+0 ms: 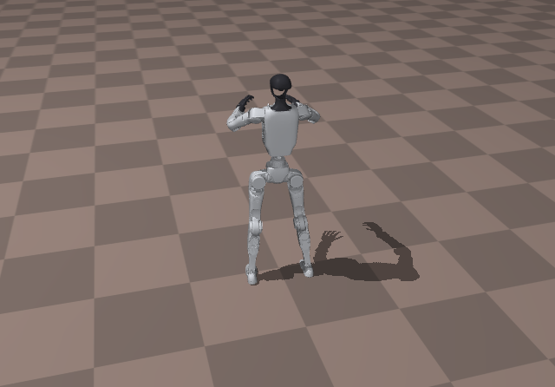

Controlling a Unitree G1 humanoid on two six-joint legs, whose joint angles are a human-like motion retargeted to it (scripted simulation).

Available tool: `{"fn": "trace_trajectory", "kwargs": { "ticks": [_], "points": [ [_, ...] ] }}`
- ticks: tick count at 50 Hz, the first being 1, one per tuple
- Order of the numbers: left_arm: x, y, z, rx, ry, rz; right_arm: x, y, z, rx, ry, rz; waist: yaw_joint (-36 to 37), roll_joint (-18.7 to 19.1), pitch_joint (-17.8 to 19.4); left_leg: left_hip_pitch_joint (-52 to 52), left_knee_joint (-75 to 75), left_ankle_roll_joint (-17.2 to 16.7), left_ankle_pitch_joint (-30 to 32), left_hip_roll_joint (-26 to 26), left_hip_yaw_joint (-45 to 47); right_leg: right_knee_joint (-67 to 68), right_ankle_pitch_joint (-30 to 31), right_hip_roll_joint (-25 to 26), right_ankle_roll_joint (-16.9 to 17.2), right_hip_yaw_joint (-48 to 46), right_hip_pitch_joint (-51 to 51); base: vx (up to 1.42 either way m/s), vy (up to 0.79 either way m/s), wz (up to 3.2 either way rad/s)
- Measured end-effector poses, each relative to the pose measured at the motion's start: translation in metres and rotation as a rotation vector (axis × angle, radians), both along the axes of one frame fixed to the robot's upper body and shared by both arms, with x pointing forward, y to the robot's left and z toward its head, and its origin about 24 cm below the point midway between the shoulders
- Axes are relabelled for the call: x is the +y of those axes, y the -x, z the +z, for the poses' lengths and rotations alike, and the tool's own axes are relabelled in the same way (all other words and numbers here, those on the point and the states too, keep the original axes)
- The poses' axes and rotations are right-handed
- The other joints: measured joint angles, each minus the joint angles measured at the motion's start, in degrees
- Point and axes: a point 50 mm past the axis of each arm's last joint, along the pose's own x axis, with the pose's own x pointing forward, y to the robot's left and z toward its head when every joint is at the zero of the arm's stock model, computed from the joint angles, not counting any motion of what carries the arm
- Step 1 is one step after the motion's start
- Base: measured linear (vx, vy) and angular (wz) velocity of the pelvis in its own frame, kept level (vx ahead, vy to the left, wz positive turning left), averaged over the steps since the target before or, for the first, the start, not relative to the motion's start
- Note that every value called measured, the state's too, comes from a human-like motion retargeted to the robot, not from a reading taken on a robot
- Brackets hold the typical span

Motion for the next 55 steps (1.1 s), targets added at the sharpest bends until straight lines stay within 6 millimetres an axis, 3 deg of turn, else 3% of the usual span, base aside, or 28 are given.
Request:
{"fn": "trace_trajectory", "kwargs": {
  "ticks": [3, 5, 7, 10, 13, 15, 17, 18, 19, 20, 22, 25, 27, 29, 33, 38, 39, 40, 42, 44, 47, 50, 52, 55],
  "points": [
    [-0.045, 0.029, 0.094, -0.357, -0.080, -0.276, 0.053, 0.024, 0.081, -0.274, 0.245, 0.312, 0.2, 0.0, -0.2, 0.3, 0.1, -0.4, -0.2, 0.0, 0.0, -0.1, 0.0, 0.0, 0.5, 0.0, 0.4, 0.00, 0.00, 0.00],
    [-0.067, 0.061, 0.135, -0.544, -0.138, -0.425, 0.081, 0.055, 0.120, -0.444, 0.387, 0.486, 0.3, 0.1, -0.3, 0.4, 0.2, -0.5, -0.3, 0.1, 0.0, -0.2, 0.0, 0.0, 0.7, 0.0, 0.6, 0.00, 0.00, 0.00],
    [-0.079, 0.091, 0.158, -0.675, -0.218, -0.548, 0.101, 0.091, 0.144, -0.591, 0.514, 0.637, 0.5, 0.1, -0.1, 0.5, 0.0, -0.8, -0.3, 0.1, 0.0, -0.3, 0.0, 0.0, 1.1, -0.1, 0.6, 0.00, 0.00, 0.00],
    [-0.080, 0.130, 0.171, -0.783, -0.394, -0.662, 0.110, 0.145, 0.157, -0.722, 0.684, 0.806, 0.4, 0.0, 0.2, 0.4, -0.1, -1.2, -0.2, 0.1, 0.0, -0.5, 0.2, 0.0, 1.6, -0.2, 0.7, 0.00, 0.00, 0.00],
    [-0.057, 0.151, 0.170, -0.805, -0.562, -0.618, 0.095, 0.177, 0.157, -0.712, 0.789, 0.832, -0.1, 0.0, 0.9, 0.2, -0.1, -2.1, -0.4, 0.8, 0.1, -0.8, 0.5, 0.7, 1.9, -0.4, 0.5, 0.01, -0.02, 0.00],
    [-0.032, 0.154, 0.169, -0.798, -0.625, -0.505, 0.075, 0.183, 0.158, -0.668, 0.810, 0.756, -0.7, 0.0, 1.5, -0.1, 0.0, -2.8, -0.5, 1.5, 0.2, -1.0, 0.7, 1.4, 1.9, -0.5, 0.4, 0.01, -0.03, 0.00],
    [-0.003, 0.143, 0.170, -0.779, -0.618, -0.343, 0.043, 0.174, 0.163, -0.603, 0.811, 0.589, -0.4, 0.3, 1.3, -0.4, 0.1, -3.1, -0.5, 1.6, 0.3, -1.0, 0.9, 1.7, 1.9, -0.5, 0.1, 0.00, 0.00, 0.00],
    [0.015, 0.134, 0.163, -0.767, -0.575, -0.256, 0.021, 0.171, 0.166, -0.556, 0.839, 0.479, 0.6, 1.7, 0.7, -0.7, 0.1, -3.1, -0.5, 1.5, 0.4, -0.9, 0.9, 1.7, 1.9, -0.4, -0.3, 0.00, 0.00, 0.00],
    [0.034, 0.138, 0.152, -0.761, -0.513, -0.175, 0.002, 0.177, 0.170, -0.522, 0.889, 0.368, 0.9, 3.3, 0.9, -1.0, 0.2, -3.1, -0.5, 1.5, 0.5, -1.0, 1.0, 1.8, 1.9, -0.3, -0.6, 0.00, 0.00, 0.00],
    [0.063, 0.155, 0.143, -0.746, -0.500, -0.030, -0.018, 0.189, 0.173, -0.501, 0.902, 0.245, 0.9, 4.9, 1.4, -1.3, 0.2, -3.1, -0.6, 1.5, 0.6, -1.0, 1.0, 1.8, 1.9, -0.3, -0.9, 0.00, 0.00, 0.00],
    [0.103, 0.198, 0.137, -0.705, -0.515, 0.215, -0.037, 0.192, 0.188, -0.496, 0.903, 0.105, -3.4, 5.8, 3.3, -1.5, 0.3, -3.1, -0.7, 1.5, 0.5, -1.1, 1.0, 1.8, 1.9, -0.4, -1.0, 0.00, 0.00, 0.00],
    [0.115, 0.207, 0.135, -0.675, -0.555, 0.302, -0.055, 0.190, 0.194, -0.443, 0.895, 0.004, -4.2, 6.2, 2.8, -1.5, 0.3, -3.1, -0.8, 1.4, 0.7, -1.2, 1.0, 1.8, 1.9, -0.2, -1.1, 0.00, 0.00, 0.00],
    [0.101, 0.202, 0.142, -0.712, -0.601, 0.230, -0.042, 0.183, 0.193, -0.476, 0.900, 0.078, -4.5, 5.8, 2.4, -1.2, 0.3, -3.1, -0.9, 1.5, 0.8, -1.2, 0.9, 1.8, 1.9, -0.1, -0.8, 0.00, 0.00, 0.00],
    [0.076, 0.193, 0.150, -0.765, -0.648, 0.092, -0.016, 0.174, 0.190, -0.536, 0.904, 0.217, -4.6, 5.2, 1.9, -0.9, 0.3, -3.1, -0.9, 1.5, 0.9, -1.2, 0.8, 1.8, 1.9, -0.1, -0.5, 0.00, 0.00, 0.00],
    [0.015, 0.182, 0.162, -0.842, -0.737, -0.239, 0.056, 0.164, 0.183, -0.674, 0.894, 0.573, -6.2, 3.6, 1.3, -0.2, 0.4, -3.1, -1.0, 1.6, 0.7, -1.0, 0.5, 1.6, 1.9, -0.2, 0.3, 0.00, 0.00, 0.00],
    [-0.037, 0.191, 0.169, -0.832, -0.840, -0.503, 0.141, 0.180, 0.184, -0.878, 0.807, 0.939, -11.6, -0.5, 1.2, -0.4, 0.6, -1.8, -0.7, 0.3, 0.1, -0.2, -0.1, 0.1, 1.8, -0.4, 0.1, 0.00, 0.00, 0.00],
    [-0.055, 0.182, 0.173, -0.837, -0.886, -0.561, 0.147, 0.179, 0.184, -0.885, 0.801, 0.949, -10.3, -1.3, 0.9, -0.4, 0.6, -1.6, -0.7, 0.1, 0.2, -0.1, -0.1, 0.0, 1.6, -0.3, 0.0, 0.00, 0.00, 0.00],
    [-0.083, 0.170, 0.175, -0.865, -0.820, -0.657, 0.148, 0.173, 0.183, -0.875, 0.800, 0.937, -7.8, -2.1, 0.3, -0.3, 0.6, -1.4, -0.7, 0.1, 0.3, 0.1, -0.2, 0.0, 1.4, -0.1, -0.1, 0.00, 0.00, 0.00],
    [-0.085, 0.175, 0.178, -0.909, -0.786, -0.666, 0.166, 0.173, 0.178, -0.878, 0.837, 0.990, -7.5, -0.4, 0.2, -0.5, 0.7, -1.3, -0.6, 0.3, 0.6, 0.0, 0.0, 0.2, 1.1, 0.3, -0.5, 0.00, 0.00, 0.00],
    [-0.086, 0.177, 0.179, -0.929, -0.785, -0.665, 0.171, 0.171, 0.176, -0.880, 0.839, 0.999, -7.2, -0.6, 0.8, -0.6, 0.6, -1.3, -0.5, 0.4, 0.9, 0.0, 0.1, 0.3, 1.0, 0.6, -0.7, 0.00, 0.00, 0.00],
    [-0.083, 0.172, 0.182, -0.933, -0.785, -0.635, 0.158, 0.159, 0.174, -0.842, 0.829, 0.940, -5.7, -1.8, 1.9, -0.3, 0.5, -1.4, -0.4, 0.4, 1.2, -0.1, 0.3, 0.4, 1.0, 0.9, -0.6, 0.00, 0.00, 0.00],
    [-0.073, 0.159, 0.187, -0.915, -0.791, -0.561, 0.115, 0.144, 0.170, -0.763, 0.811, 0.785, -2.9, -3.7, 3.6, 0.2, 0.4, -1.7, -0.3, 0.4, 1.3, -0.1, 0.5, 0.4, 1.4, 1.0, -0.2, 0.00, 0.00, 0.00],
    [-0.039, 0.158, 0.186, -0.871, -0.808, -0.425, 0.080, 0.140, 0.162, -0.695, 0.790, 0.671, -3.0, -4.6, 4.4, 0.3, 0.2, -1.9, -0.2, 0.3, 1.1, -0.2, 0.6, 0.3, 1.7, 0.7, -0.1, 0.00, 0.00, 0.00],
    [0.035, 0.170, 0.170, -0.752, -0.792, -0.126, 0.027, 0.140, 0.139, -0.544, 0.789, 0.492, -5.0, -4.0, 3.9, -0.7, 0.0, -2.3, 0.1, 0.8, 0.6, -0.6, 1.1, 0.8, 1.9, 0.1, -0.6, 0.00, 0.00, 0.00]
  ]
}}
